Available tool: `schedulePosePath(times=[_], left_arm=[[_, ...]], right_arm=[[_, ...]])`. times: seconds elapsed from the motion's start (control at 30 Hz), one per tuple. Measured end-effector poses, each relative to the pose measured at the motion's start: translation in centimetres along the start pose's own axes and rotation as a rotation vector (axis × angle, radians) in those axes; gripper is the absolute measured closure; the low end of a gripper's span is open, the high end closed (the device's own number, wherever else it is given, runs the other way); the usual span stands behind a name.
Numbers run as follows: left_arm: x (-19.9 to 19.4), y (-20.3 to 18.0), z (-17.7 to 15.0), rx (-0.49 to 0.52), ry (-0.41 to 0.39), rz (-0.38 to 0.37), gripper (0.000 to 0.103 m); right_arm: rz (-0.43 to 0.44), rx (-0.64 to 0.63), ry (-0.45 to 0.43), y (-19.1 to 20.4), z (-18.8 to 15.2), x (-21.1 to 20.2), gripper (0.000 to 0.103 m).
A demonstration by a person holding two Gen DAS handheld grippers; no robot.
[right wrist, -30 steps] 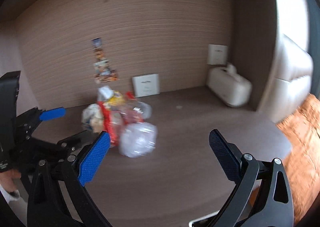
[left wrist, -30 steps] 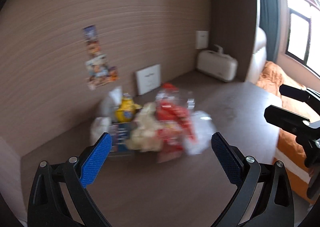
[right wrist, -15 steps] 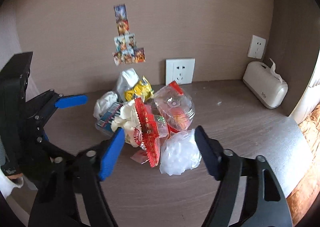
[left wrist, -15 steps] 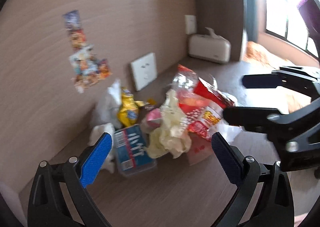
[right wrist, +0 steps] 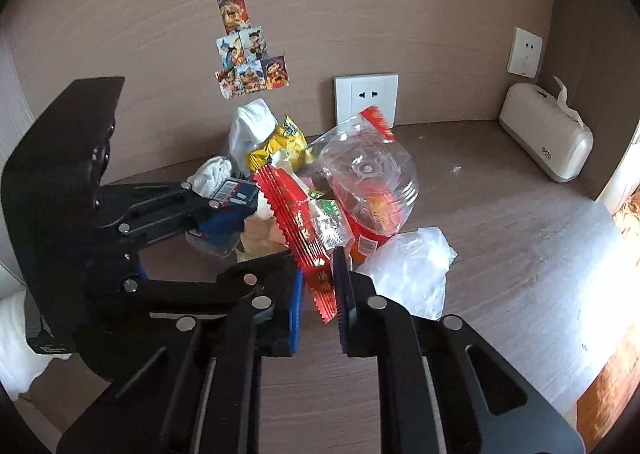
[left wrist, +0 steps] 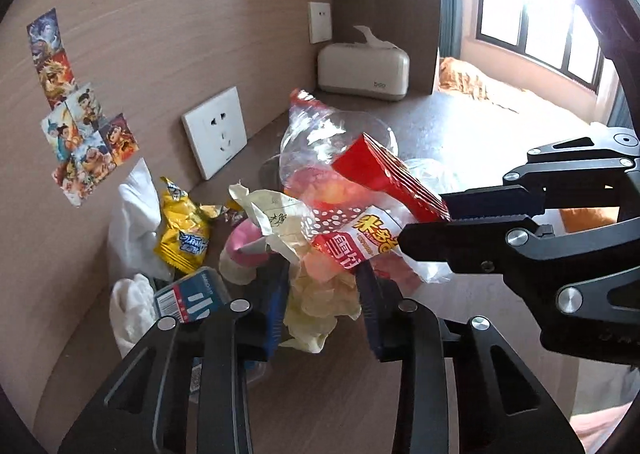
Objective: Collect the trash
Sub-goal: 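Grasp the crumpled yellow paper with the left tool while the right tool grasps the red snack bag, then carry both items to the white bin and open both tools over it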
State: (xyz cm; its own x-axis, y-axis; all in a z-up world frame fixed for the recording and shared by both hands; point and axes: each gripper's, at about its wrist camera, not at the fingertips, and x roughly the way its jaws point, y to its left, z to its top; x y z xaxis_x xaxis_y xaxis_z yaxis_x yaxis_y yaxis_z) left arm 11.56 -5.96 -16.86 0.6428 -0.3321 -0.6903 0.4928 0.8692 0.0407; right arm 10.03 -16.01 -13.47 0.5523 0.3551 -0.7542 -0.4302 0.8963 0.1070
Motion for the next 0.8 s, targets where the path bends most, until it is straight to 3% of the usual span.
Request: schedulePosePath(times=[0.3, 0.5, 0.63, 0.7, 0.8], left_arm=[[-5.8, -0.1, 1.1, -0.093, -0.066, -0.038, 0.072], [-8.4, -1.9, 1.7, -0.039, -0.097, 0.03, 0.072], [-9.9, -3.0, 2.4, -0.037, -0.122, 0.017, 0.072], [-10.2, -4.0, 2.7, -0.022, -0.133, 0.018, 0.072], [-10.4, -5.1, 3.2, -0.003, -0.131, 0.038, 0.072]], right_arm=[[0.062, 0.035, -0.087, -0.4, 1.2, -4.6, 0.09], [0.094, 0.034, -0.127, -0.5, 1.7, -7.2, 0.09], [0.131, 0.091, -0.165, -1.8, 1.8, -9.5, 0.091], [0.116, 0.097, -0.191, -2.3, 1.8, -10.6, 0.093], [0.023, 0.065, -0.245, -2.9, 1.5, -12.7, 0.094]])
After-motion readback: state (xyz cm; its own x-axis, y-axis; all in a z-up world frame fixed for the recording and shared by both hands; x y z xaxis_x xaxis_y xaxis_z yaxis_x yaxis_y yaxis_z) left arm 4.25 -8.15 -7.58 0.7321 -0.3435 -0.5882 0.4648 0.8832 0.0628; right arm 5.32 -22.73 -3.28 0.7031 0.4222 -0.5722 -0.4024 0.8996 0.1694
